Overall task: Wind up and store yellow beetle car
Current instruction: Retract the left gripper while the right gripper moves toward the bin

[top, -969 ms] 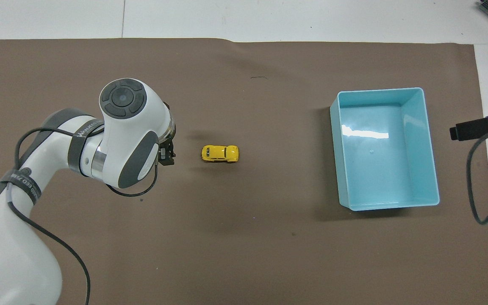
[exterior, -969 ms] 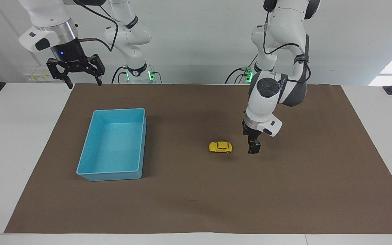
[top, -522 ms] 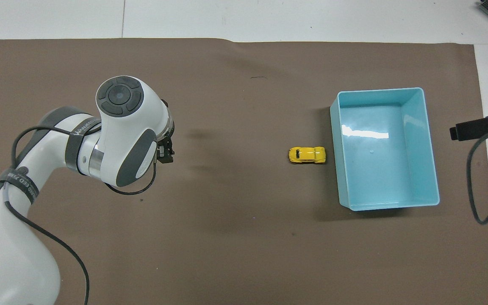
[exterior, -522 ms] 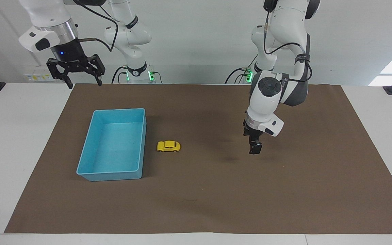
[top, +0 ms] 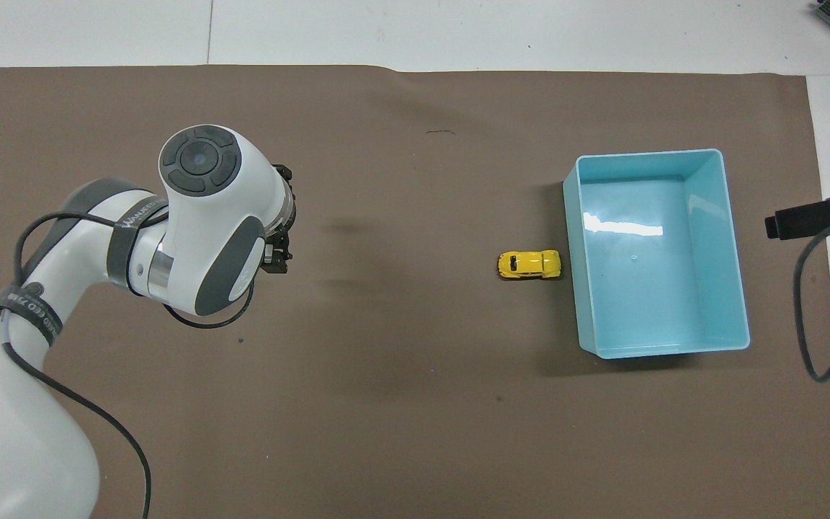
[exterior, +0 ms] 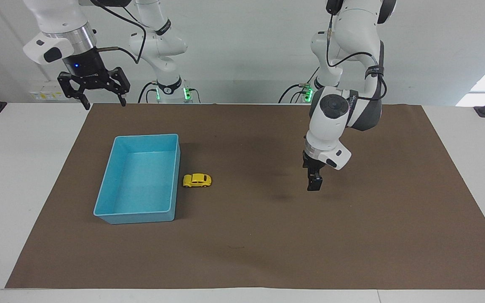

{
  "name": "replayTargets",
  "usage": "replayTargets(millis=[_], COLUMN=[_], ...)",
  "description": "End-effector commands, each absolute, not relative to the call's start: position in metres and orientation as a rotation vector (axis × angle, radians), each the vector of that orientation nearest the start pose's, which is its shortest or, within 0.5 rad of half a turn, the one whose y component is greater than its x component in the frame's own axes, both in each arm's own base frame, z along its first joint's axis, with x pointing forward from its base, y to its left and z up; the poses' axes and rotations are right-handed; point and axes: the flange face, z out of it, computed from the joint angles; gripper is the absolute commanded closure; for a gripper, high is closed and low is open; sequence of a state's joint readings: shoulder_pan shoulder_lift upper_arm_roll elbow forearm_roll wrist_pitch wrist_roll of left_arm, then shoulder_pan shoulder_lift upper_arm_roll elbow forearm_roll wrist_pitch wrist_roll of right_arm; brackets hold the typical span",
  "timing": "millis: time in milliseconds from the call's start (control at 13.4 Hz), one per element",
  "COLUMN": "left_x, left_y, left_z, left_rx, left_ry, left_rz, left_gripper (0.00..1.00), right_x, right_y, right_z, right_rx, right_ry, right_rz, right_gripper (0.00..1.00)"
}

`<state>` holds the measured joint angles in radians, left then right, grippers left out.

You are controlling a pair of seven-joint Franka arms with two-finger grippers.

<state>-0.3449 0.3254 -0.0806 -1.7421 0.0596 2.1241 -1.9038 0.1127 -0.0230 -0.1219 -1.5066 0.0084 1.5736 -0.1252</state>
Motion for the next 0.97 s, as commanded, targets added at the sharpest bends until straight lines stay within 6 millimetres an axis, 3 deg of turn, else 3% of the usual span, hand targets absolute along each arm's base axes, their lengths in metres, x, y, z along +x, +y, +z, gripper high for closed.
replayTargets(millis=[0, 373, 596, 894], left_x=[0.601, 0.596, 0.587, 0.577], left_y=[-0.256, -0.251, -0.24, -0.212], left_z=[0.414, 0.445, 0.467, 0.498], left_rx=[-2.496, -2.691, -2.814, -2.953], left_ry=[-1.984, -1.721, -1.467, -1.101], left_rz=[-0.116, -0.152, -0.147, -0.108], left_gripper=[0.0, 0.0, 0.0, 0.0], right_x=[0.544, 0.546, 0.545, 0.539], right_y=[-0.007, -0.007, -0.002, 0.006], right_z=[0.671, 0.672, 0.673, 0.674], right_rx=[-3.136, -3.135, -3.135, -3.129], right_ry=[-0.152, -0.159, -0.175, -0.243], right_rz=[-0.137, -0.159, -0.154, -0.128], right_gripper=[0.0, 0.0, 0.0, 0.0])
